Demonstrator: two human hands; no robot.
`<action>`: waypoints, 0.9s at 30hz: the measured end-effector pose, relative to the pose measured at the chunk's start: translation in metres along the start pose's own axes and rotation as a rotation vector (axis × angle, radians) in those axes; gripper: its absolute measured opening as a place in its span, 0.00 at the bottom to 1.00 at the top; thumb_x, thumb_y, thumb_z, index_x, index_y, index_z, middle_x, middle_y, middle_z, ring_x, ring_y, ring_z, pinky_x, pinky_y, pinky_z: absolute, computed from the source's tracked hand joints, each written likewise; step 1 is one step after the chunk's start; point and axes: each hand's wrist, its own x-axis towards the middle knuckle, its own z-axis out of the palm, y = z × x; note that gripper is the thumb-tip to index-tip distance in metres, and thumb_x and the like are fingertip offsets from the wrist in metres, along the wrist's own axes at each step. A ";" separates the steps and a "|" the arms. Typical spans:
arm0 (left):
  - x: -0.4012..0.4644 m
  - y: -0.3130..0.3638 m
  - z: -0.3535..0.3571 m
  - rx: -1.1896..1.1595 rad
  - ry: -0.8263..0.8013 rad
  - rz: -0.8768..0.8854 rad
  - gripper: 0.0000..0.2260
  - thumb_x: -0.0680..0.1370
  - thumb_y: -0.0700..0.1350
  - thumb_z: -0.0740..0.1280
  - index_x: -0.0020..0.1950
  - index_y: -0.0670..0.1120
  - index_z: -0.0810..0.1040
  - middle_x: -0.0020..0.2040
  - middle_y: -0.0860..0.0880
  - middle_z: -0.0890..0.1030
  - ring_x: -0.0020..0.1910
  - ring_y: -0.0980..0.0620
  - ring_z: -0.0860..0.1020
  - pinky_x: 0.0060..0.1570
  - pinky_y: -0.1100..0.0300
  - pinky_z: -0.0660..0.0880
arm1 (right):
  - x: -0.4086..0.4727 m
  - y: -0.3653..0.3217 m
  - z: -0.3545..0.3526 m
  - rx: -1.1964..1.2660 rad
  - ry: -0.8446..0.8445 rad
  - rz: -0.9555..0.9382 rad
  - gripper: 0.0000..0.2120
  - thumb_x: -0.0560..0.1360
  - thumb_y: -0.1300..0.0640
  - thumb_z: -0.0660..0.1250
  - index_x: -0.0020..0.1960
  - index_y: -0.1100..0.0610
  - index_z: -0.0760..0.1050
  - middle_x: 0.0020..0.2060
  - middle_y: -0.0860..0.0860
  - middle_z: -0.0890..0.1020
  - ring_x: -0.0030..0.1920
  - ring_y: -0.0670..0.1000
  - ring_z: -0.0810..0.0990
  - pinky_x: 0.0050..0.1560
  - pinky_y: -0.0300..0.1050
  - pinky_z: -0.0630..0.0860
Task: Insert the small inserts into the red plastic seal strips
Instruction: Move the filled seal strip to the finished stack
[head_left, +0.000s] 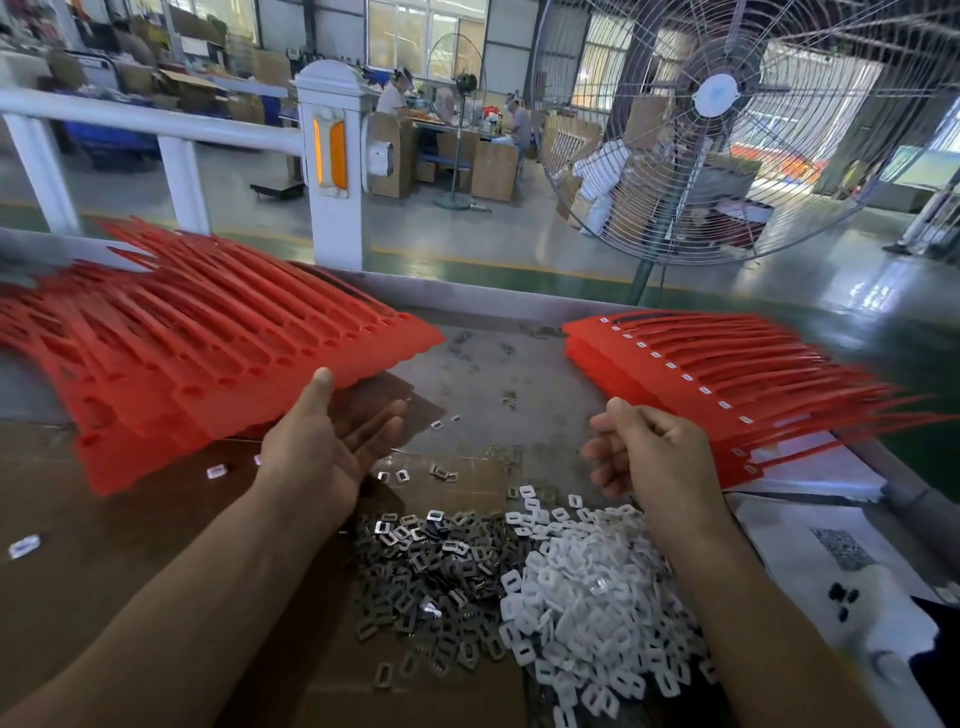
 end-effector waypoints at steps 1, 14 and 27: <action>0.000 0.001 0.000 -0.032 -0.001 0.031 0.11 0.85 0.47 0.62 0.61 0.41 0.73 0.45 0.38 0.85 0.37 0.44 0.86 0.30 0.57 0.81 | 0.000 0.000 0.000 0.002 -0.001 0.001 0.15 0.84 0.53 0.65 0.46 0.63 0.82 0.33 0.58 0.85 0.25 0.51 0.77 0.24 0.41 0.72; -0.043 -0.013 0.020 0.170 -0.578 0.212 0.14 0.78 0.47 0.69 0.58 0.39 0.77 0.58 0.39 0.84 0.43 0.44 0.85 0.33 0.59 0.79 | -0.002 -0.006 0.018 0.321 -0.337 0.233 0.38 0.70 0.30 0.62 0.64 0.61 0.76 0.53 0.58 0.88 0.46 0.55 0.88 0.35 0.44 0.82; -0.054 -0.017 0.014 0.352 -0.754 0.197 0.13 0.79 0.44 0.67 0.61 0.39 0.78 0.52 0.38 0.83 0.39 0.43 0.80 0.36 0.54 0.73 | -0.002 -0.007 0.012 0.302 -0.248 0.241 0.26 0.69 0.40 0.70 0.56 0.60 0.80 0.40 0.54 0.85 0.30 0.47 0.78 0.22 0.37 0.68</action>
